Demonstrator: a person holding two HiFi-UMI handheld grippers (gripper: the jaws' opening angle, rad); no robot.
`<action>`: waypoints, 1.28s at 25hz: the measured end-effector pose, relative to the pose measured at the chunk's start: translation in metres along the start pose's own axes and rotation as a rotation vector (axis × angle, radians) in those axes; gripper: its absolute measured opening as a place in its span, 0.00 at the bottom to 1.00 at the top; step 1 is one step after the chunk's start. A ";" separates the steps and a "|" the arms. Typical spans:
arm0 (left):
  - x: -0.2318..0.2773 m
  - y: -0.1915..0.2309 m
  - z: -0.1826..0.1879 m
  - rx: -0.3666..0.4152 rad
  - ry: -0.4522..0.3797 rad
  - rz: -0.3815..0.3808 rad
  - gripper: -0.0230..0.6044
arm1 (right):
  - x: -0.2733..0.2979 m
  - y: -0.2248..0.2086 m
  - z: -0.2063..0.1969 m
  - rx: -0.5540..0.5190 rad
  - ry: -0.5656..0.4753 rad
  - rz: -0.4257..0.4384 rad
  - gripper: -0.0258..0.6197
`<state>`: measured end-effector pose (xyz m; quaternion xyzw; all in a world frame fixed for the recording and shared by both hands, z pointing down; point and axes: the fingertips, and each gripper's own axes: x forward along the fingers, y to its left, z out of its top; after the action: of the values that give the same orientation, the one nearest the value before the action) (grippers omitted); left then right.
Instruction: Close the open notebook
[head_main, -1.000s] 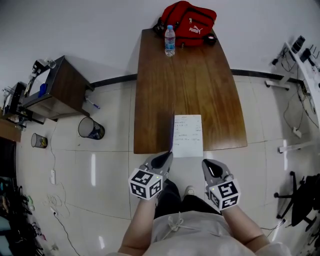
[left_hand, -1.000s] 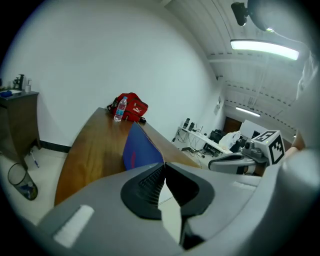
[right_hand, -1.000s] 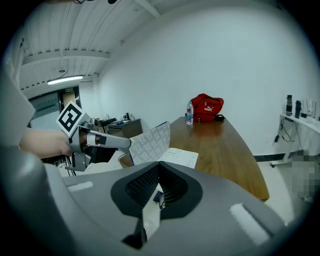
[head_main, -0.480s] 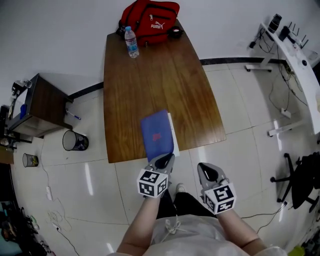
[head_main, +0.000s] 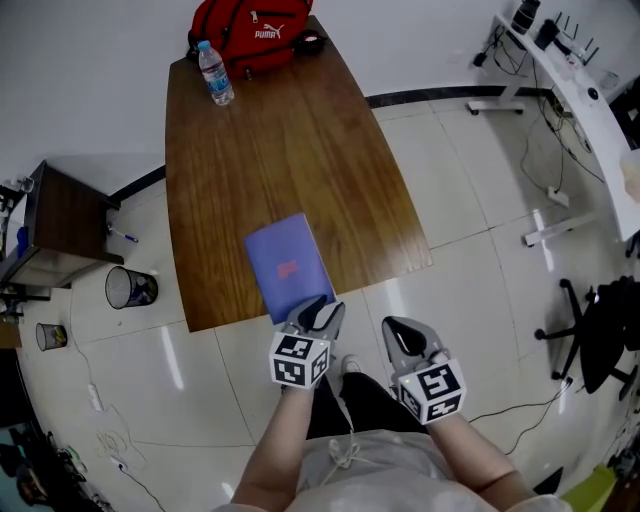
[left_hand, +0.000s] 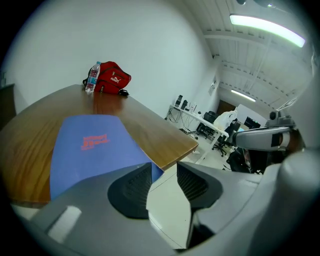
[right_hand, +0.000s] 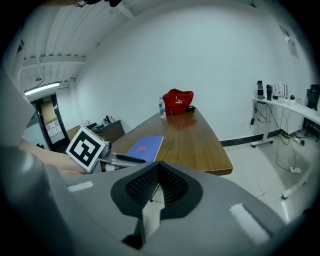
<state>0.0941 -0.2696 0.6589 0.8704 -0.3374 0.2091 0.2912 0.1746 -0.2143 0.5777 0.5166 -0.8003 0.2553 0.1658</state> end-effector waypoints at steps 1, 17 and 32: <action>-0.003 -0.004 0.004 0.011 -0.009 0.000 0.30 | -0.001 -0.001 0.000 -0.003 -0.002 0.002 0.05; -0.218 -0.037 0.145 0.243 -0.514 0.250 0.05 | -0.046 0.047 0.088 -0.121 -0.199 0.077 0.05; -0.392 -0.115 0.019 0.288 -0.609 0.261 0.05 | -0.167 0.178 0.006 -0.192 -0.279 0.075 0.05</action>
<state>-0.0897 -0.0303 0.3826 0.8745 -0.4840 0.0212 0.0224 0.0804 -0.0345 0.4419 0.4985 -0.8550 0.1094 0.0923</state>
